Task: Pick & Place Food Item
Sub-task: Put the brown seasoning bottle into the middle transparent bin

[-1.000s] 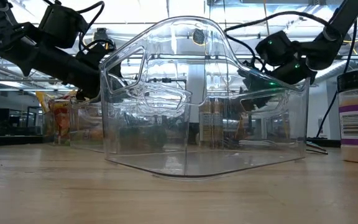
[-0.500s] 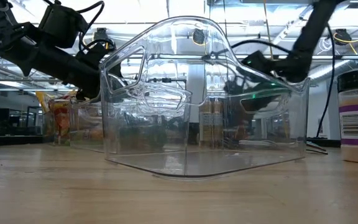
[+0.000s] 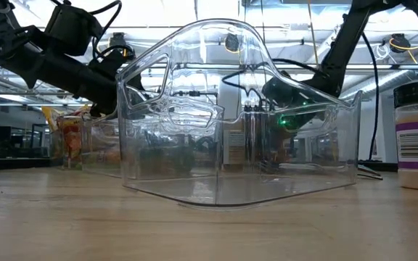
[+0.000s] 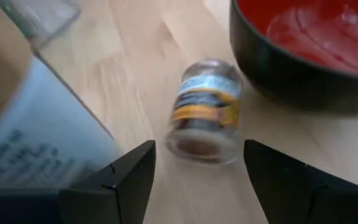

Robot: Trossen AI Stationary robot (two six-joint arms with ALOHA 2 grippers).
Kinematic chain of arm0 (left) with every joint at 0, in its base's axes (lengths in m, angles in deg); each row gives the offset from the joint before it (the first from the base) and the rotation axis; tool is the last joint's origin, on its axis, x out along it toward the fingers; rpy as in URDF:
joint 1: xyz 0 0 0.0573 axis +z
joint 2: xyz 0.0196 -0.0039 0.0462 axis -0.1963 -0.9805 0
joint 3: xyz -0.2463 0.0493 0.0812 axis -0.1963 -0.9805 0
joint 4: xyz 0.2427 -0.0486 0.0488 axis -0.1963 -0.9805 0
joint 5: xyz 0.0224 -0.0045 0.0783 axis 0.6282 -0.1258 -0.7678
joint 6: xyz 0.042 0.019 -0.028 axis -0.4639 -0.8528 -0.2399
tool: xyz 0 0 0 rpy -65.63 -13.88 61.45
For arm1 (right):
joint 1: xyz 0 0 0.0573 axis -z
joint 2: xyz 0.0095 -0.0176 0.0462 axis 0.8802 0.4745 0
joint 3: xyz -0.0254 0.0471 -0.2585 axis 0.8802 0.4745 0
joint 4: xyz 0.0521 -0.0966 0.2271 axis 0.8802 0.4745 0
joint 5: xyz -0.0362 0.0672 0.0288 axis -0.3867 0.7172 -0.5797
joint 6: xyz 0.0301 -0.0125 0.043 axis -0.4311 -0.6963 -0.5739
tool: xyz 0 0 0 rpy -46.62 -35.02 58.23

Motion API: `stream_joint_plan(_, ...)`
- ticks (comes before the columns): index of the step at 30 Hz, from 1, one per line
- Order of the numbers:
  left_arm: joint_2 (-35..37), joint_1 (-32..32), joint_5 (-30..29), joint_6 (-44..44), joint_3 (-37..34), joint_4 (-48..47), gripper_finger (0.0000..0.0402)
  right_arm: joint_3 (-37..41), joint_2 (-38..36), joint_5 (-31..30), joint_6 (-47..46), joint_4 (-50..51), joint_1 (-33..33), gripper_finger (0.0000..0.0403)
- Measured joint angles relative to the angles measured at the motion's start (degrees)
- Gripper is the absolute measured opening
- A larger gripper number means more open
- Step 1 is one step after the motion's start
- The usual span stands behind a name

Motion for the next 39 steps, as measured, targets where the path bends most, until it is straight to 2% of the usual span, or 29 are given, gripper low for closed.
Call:
stream_joint_plan(3,0.0,0.0,0.0,0.0,0.0,0.0,0.0306,0.0,-0.7,1.5,0.0,0.3,-0.9,0.0236)
stream_joint_plan(24,0.0,0.0,0.1,0.0,0.0,0.0,0.0306,0.0,-1.7,0.9,-0.4,1.6,-8.7,0.0242)
stream_joint_plan(29,0.0,0.0,0.1,0.0,0.0,0.0,0.0306,0.0,-1.7,-6.3,-0.4,1.6,-9.3,0.0251)
stream_joint_plan(33,0.0,0.0,0.1,0.0,0.0,-0.1,0.0306,0.0,-1.8,-9.4,-0.7,1.2,-9.3,0.0263)
stream_joint_plan(39,0.0,0.0,0.1,0.0,0.0,0.0,0.0306,-1.2,-2.7,-8.3,-4.4,1.6,-9.3,0.0287)
